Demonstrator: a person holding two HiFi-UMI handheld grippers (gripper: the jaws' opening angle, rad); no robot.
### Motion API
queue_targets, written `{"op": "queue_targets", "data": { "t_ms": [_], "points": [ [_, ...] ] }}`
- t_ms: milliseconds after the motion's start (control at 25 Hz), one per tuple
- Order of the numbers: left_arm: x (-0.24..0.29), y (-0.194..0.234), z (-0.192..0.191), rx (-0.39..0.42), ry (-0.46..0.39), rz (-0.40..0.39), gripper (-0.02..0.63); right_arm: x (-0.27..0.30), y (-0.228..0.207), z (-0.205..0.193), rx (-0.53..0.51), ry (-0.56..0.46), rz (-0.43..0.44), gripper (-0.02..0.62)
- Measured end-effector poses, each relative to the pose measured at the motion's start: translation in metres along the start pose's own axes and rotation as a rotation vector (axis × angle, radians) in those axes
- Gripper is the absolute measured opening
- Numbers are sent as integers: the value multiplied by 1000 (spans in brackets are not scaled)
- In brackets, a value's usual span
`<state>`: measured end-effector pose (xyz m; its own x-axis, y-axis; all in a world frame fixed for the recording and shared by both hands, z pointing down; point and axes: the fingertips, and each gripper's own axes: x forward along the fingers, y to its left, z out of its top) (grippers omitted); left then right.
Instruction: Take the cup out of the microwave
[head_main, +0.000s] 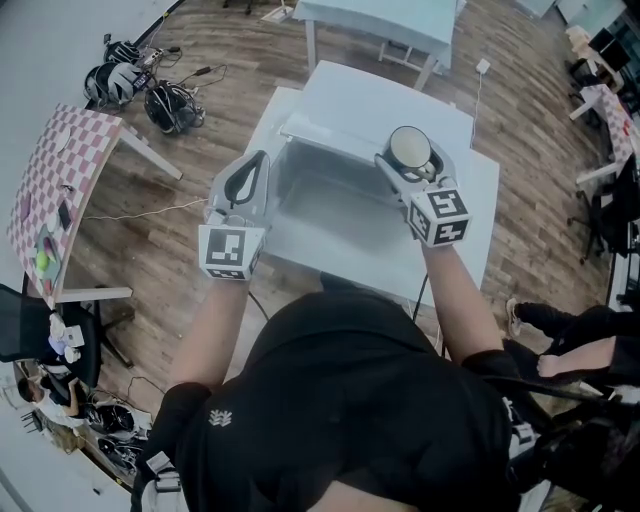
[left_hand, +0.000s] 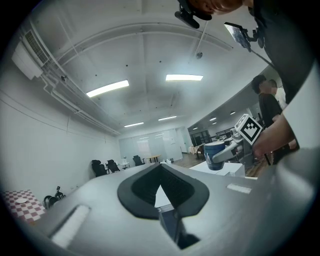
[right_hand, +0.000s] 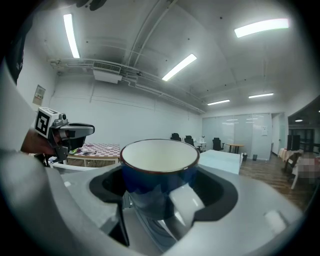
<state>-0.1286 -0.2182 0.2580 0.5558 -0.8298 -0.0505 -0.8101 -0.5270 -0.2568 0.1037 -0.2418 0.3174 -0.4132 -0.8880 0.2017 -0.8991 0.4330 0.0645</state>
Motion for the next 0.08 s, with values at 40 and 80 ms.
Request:
{"op": "queue_targets", "data": {
  "t_ms": [40,80],
  "points": [
    [0,0,0,-1,-1,0,3,0,0,1,-2,-2,-2,393],
    [0,0,0,-2,-1,1,3,0,-1,1,-3,-4,-4,393]
  ]
}}
